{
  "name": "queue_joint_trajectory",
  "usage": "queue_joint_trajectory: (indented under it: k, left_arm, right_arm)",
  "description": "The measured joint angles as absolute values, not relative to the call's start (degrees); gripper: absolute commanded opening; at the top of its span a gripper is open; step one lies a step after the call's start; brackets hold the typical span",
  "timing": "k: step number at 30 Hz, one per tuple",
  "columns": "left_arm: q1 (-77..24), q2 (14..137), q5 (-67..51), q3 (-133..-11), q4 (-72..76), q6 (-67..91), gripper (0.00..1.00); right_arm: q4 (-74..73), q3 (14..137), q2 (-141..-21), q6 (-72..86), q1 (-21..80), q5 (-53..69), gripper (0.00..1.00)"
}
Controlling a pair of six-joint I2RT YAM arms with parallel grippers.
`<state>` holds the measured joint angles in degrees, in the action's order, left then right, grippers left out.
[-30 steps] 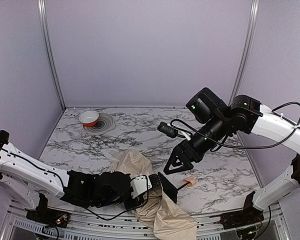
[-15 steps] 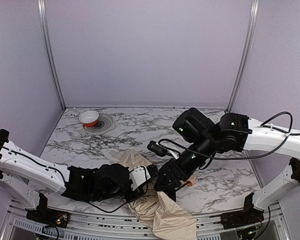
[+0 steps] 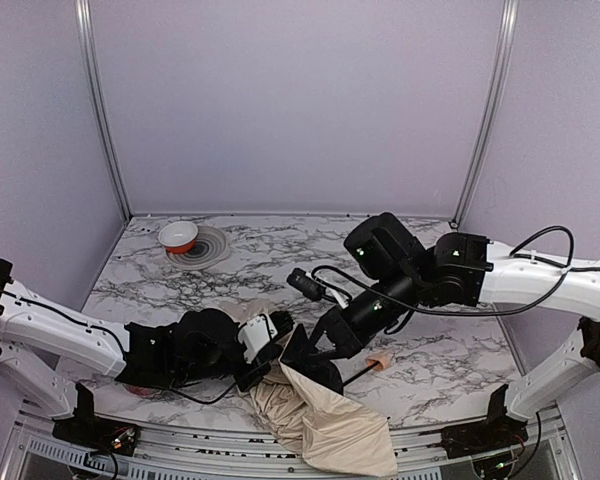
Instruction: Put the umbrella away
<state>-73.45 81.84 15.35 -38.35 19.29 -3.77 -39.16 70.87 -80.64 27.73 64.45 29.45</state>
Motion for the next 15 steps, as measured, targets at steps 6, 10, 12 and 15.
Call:
queue_joint_trajectory:
  k: [6, 10, 12, 15]
  left_arm:
    - [-70.8, 82.8, 12.9, -37.7, 20.4, -3.4, 0.01]
    - [-69.6, 84.1, 11.9, -37.7, 22.1, -2.5, 0.01]
    - [-69.2, 84.8, 11.4, -37.7, 22.7, -2.3, 0.01]
    - [-68.9, 85.4, 10.9, -37.7, 23.1, -2.0, 0.01]
  right_arm:
    - [-35.4, 71.8, -79.1, 24.9, 58.9, 31.6, 0.19]
    - [-38.4, 72.6, -78.6, 21.8, 62.7, 25.9, 0.42]
    - [-38.9, 72.5, -78.4, 20.9, 65.7, 24.0, 0.48]
    - [-38.6, 71.3, -78.3, 20.1, 69.0, 22.0, 0.49]
